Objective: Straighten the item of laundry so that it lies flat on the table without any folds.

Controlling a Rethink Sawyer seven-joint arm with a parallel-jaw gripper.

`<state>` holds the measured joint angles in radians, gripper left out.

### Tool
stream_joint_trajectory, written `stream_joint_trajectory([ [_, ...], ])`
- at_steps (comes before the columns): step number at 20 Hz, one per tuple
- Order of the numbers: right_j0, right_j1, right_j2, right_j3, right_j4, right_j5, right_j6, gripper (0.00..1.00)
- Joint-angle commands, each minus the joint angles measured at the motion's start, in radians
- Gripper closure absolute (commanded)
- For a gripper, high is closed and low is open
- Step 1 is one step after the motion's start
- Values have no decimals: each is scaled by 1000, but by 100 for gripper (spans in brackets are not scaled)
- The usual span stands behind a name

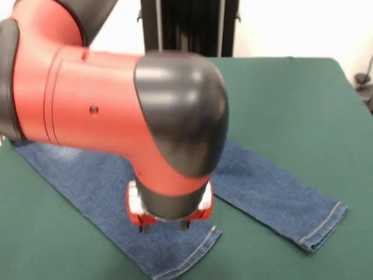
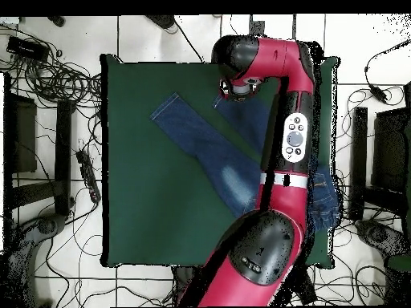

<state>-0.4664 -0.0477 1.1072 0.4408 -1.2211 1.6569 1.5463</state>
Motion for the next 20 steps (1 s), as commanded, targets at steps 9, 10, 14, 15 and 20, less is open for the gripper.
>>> stream_joint_trajectory([
  [9,24,-164,-211,302,210,-103,-4,100],
  [10,22,-167,-218,312,211,-118,-8,100],
  [14,27,-173,-245,325,220,-153,-24,100],
  [15,30,-172,-250,323,221,-157,-33,100],
  [20,43,-154,-267,296,234,-163,-54,100],
])
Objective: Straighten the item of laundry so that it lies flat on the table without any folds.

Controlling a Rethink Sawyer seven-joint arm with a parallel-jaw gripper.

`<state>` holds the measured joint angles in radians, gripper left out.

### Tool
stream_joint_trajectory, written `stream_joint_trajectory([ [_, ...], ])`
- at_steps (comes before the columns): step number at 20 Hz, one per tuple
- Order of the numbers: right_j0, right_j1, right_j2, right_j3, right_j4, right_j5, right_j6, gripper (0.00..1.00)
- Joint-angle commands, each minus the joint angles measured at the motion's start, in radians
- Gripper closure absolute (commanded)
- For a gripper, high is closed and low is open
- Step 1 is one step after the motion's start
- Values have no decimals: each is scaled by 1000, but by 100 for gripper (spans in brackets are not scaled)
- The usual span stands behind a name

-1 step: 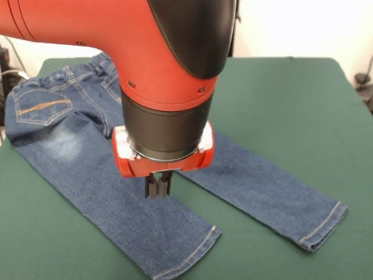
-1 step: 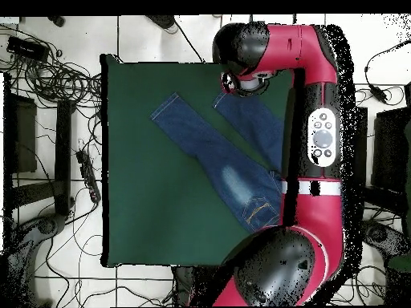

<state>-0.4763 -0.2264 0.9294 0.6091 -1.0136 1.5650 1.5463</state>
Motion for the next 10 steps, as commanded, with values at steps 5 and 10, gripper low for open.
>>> stream_joint_trajectory([
  [5,60,70,-79,81,45,-109,-59,100],
  [10,69,121,-60,22,62,-118,-70,100],
])
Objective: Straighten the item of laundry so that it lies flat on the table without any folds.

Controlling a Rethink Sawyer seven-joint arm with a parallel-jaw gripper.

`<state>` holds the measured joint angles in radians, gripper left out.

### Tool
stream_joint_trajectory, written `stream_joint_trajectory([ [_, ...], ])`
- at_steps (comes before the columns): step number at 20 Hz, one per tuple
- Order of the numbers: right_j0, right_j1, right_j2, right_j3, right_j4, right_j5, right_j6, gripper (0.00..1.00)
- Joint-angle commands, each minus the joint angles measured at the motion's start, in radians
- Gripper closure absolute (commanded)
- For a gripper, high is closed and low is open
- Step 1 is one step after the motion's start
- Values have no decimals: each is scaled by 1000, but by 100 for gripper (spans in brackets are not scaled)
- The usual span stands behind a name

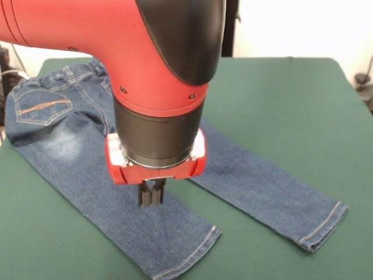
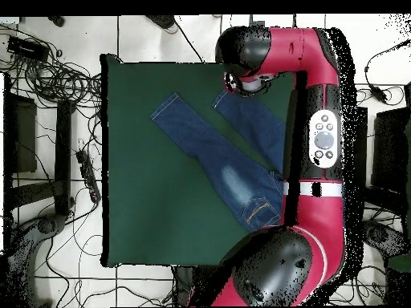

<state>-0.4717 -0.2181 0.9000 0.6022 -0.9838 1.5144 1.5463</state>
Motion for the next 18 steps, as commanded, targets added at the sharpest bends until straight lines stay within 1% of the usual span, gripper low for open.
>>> stream_joint_trajectory([
  [1,66,120,-26,20,38,-72,-68,100],
  [4,71,136,-19,-5,51,-72,-76,100],
  [9,88,157,-26,-23,55,-94,-51,100],
  [11,110,175,-37,-64,17,-74,-60,100],
  [15,124,211,-33,-128,-24,-67,-92,100],
  [18,125,220,-43,-139,-33,-83,-104,100],
])
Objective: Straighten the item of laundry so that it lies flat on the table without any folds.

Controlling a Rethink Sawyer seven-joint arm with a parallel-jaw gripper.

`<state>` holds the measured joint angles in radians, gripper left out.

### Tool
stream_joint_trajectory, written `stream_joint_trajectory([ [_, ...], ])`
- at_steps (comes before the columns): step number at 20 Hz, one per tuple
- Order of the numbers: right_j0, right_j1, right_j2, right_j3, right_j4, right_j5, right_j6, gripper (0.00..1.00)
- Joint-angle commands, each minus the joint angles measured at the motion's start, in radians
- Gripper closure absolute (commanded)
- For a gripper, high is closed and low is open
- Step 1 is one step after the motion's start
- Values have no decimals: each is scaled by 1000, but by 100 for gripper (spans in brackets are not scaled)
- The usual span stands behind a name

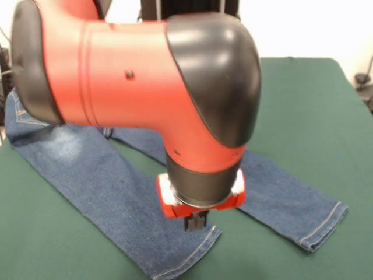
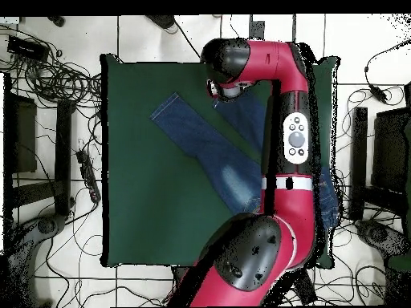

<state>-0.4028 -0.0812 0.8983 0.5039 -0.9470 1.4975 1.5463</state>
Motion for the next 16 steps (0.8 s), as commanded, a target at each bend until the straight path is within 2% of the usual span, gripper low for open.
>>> stream_joint_trajectory([
  [1,54,78,-55,-25,-66,-84,-96,100],
  [6,63,83,-73,-32,-70,-89,-101,100],
  [16,105,104,-86,-138,-158,-14,-138,100],
])
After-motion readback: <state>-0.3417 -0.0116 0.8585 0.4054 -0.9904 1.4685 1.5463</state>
